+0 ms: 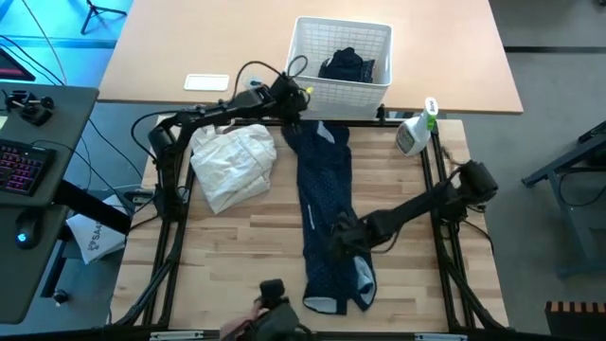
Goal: Fold Laundry from Bin
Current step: Fold the blue polo shirt
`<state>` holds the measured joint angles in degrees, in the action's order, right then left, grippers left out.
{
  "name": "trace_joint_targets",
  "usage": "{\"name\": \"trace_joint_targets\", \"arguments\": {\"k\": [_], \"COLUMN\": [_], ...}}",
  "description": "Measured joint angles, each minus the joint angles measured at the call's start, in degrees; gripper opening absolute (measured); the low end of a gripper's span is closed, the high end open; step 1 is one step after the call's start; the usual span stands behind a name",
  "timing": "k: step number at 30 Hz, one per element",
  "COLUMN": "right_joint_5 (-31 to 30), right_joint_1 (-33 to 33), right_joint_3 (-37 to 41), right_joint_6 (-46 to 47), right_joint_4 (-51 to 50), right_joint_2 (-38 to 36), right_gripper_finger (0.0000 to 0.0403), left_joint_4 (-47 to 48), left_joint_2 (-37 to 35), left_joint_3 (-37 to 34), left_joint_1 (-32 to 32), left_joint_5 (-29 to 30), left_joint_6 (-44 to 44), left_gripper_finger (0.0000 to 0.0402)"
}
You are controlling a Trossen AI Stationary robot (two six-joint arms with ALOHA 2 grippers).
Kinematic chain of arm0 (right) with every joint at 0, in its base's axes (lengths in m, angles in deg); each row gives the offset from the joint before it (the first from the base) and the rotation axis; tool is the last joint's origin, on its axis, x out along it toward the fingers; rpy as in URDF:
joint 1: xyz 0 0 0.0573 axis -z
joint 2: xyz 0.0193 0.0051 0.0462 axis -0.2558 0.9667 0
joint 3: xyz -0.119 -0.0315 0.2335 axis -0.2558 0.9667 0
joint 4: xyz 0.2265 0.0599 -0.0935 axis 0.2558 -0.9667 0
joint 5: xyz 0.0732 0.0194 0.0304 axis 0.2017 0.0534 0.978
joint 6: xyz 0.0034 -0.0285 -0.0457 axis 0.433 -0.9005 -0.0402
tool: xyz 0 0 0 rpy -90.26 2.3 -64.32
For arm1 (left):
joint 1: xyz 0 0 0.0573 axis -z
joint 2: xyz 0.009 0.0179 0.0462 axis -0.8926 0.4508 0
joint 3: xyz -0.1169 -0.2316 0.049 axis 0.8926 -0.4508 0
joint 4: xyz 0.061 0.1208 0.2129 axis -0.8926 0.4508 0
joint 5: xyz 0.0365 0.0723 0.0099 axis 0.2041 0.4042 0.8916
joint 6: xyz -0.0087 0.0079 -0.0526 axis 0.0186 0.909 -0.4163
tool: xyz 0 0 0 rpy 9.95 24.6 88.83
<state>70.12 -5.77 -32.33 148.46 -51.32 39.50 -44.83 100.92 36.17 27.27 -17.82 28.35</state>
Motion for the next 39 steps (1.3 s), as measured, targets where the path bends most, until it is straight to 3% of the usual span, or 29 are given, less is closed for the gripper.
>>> {"name": "trace_joint_targets", "arguments": {"k": [5,8,11,15,19,24,27,30,35,39], "right_joint_5": [-0.71,-0.76,0.28,0.23,0.25,-1.95,-1.26,1.88,2.64,-1.02], "right_joint_1": [0.24,-1.1,-3.57,-9.18,-15.74,-20.07,-21.38,-22.37,-23.75,-24.14], "right_joint_3": [-0.18,-0.16,-0.16,-0.16,-0.16,-0.16,0.41,5.82,14.23,20.03], "right_joint_6": [-4.67,-8.63,-13.73,-29.11,-49.45,-54.56,-60.53,-64.15,-67.4,-74.54], "right_joint_4": [-3.54,-6.25,-8.28,-8.78,-11.35,-14.32,-13.53,-4.95,8.91,19.44], "right_joint_2": [-8.94,-14.62,-19.54,-23.2,-22.92,-19.18,-16.8,-16.17,-16.17,-16.17], "right_gripper_finger": [0.0074,0.0085,0.0117,0.0176,0.0229,0.0251,0.0252,0.0252,0.0252,0.0252], "left_joint_4": [15.67,25.07,27.54,26.43,20.33,5.3,-3.47,-10.27,-17.26,-17.05], "left_joint_2": [-0.19,-2.27,-7.58,-17.29,-25.67,-29.48,-27.41,-22.31,-11.32,-1.33], "left_joint_3": [8.12,11.64,10.26,4.17,-3.97,-14.14,-18.67,-20.49,-17.67,-13.33], "left_joint_1": [-1.82,-0.88,3.17,13.18,25.9,40.49,47.9,54.13,60.64,63.3], "left_joint_5": [-0.42,-6.34,-11.93,-13.74,-13.85,-13.33,-13.21,-13.34,-13.82,-13.64], "left_joint_6": [-4.68,-6.22,-7.83,-7.25,-13.68,-24.42,-24.31,-24.21,-26.23,-20.86], "left_gripper_finger": [0.0115,0.0129,0.0126,0.0106,0.0088,0.0079,0.0079,0.0079,0.0101,0.0143]}}
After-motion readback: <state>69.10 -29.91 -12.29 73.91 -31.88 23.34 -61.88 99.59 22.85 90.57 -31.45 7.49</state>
